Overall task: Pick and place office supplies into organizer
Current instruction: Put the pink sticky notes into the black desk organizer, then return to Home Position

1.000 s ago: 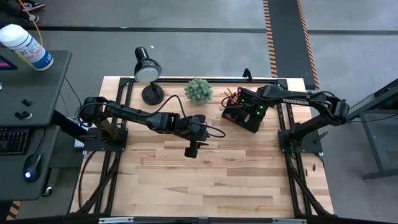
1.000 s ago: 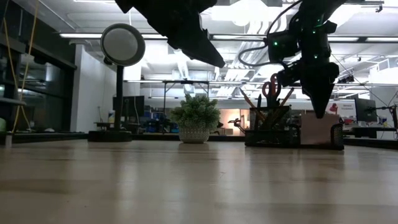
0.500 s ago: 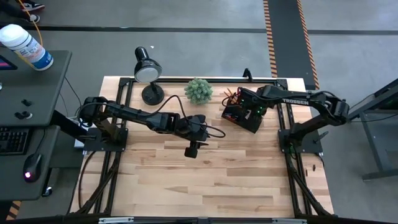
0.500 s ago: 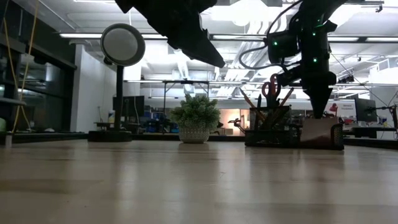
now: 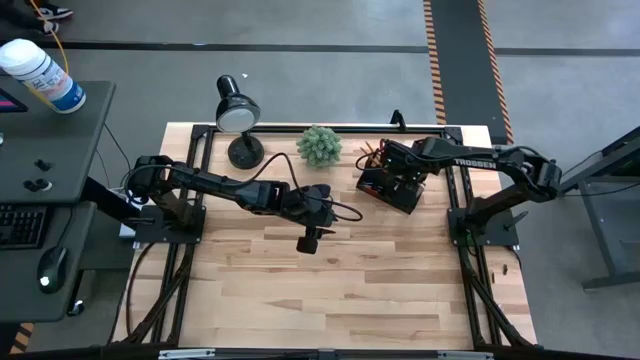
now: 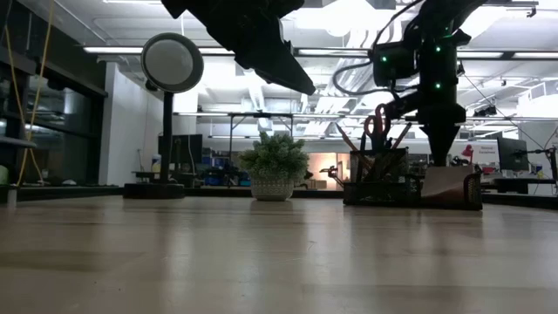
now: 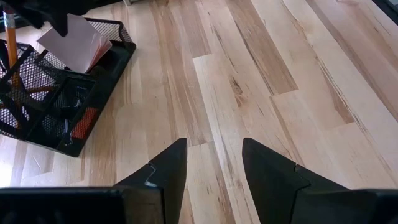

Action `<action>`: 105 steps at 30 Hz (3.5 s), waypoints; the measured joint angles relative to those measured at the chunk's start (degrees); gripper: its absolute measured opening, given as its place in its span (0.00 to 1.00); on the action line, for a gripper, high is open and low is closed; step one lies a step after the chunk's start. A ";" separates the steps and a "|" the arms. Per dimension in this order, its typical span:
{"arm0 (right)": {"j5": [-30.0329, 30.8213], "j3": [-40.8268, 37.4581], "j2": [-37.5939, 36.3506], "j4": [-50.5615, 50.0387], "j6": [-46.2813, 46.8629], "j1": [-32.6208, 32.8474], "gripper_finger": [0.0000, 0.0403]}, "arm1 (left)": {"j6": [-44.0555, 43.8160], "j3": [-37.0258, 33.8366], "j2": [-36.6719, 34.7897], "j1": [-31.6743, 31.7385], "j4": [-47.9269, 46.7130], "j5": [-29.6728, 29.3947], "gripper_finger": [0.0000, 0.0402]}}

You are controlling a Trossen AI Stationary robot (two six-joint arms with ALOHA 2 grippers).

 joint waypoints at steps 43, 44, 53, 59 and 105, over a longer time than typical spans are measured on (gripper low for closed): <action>6.79 -5.70 -0.11 -0.68 9.04 1.13 0.00 | 0.09 -0.01 0.09 0.00 -0.33 0.00 0.36; 6.42 -5.73 -0.11 0.09 8.62 1.39 0.00 | 0.09 -0.02 0.09 -0.01 -0.33 0.00 0.36; 7.38 -5.81 -0.28 1.70 7.34 1.92 0.00 | 0.24 -0.02 0.09 0.00 -0.33 0.00 0.36; 8.70 -5.62 -0.51 0.20 7.37 2.79 0.00 | 0.24 -0.02 0.09 0.00 -0.31 -0.02 0.36; 3.29 -32.46 -60.26 39.86 21.02 36.00 0.00 | 0.90 -1.90 0.20 0.00 0.46 -0.44 0.36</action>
